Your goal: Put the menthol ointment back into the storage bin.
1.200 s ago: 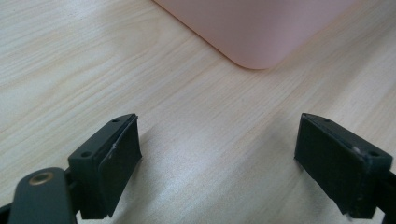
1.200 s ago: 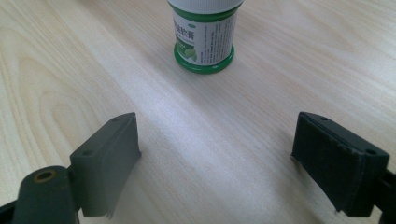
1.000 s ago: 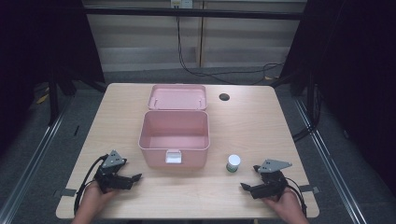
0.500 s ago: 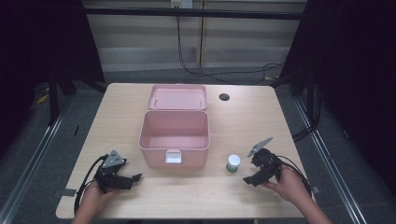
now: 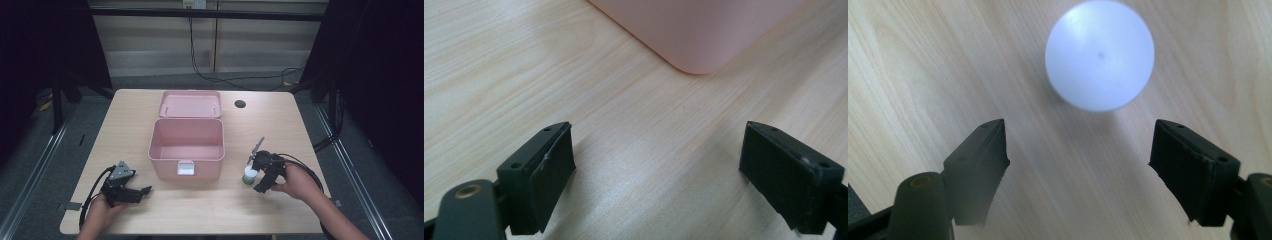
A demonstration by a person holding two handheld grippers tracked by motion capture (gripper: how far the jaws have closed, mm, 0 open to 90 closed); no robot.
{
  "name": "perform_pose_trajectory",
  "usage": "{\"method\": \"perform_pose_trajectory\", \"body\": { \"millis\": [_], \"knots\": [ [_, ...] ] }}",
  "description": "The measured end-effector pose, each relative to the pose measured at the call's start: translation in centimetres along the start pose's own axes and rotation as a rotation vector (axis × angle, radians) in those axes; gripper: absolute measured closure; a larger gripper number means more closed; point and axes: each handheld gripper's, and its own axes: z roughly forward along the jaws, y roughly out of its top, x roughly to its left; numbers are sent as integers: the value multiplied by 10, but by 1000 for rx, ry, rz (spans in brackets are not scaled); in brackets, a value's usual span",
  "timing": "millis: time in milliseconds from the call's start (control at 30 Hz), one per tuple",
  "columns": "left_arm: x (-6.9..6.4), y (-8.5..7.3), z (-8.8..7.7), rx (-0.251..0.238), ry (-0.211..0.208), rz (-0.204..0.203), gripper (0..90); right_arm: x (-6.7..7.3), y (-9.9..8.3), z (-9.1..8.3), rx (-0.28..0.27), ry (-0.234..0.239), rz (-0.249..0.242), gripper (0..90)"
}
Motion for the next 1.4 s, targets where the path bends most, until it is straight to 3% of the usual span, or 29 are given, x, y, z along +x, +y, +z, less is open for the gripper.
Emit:
{"method": "perform_pose_trajectory", "body": {
  "millis": [533,967,1400],
  "knots": [
    [0,0,0,1,0,1,138,0,25,2,5,7,-30,300],
    [0,0,0,1,0,1,138,-6,30,1,0,24,1,493],
    [0,0,0,0,0,0,138,-7,33,-6,-11,37,29,510]
  ]
}}
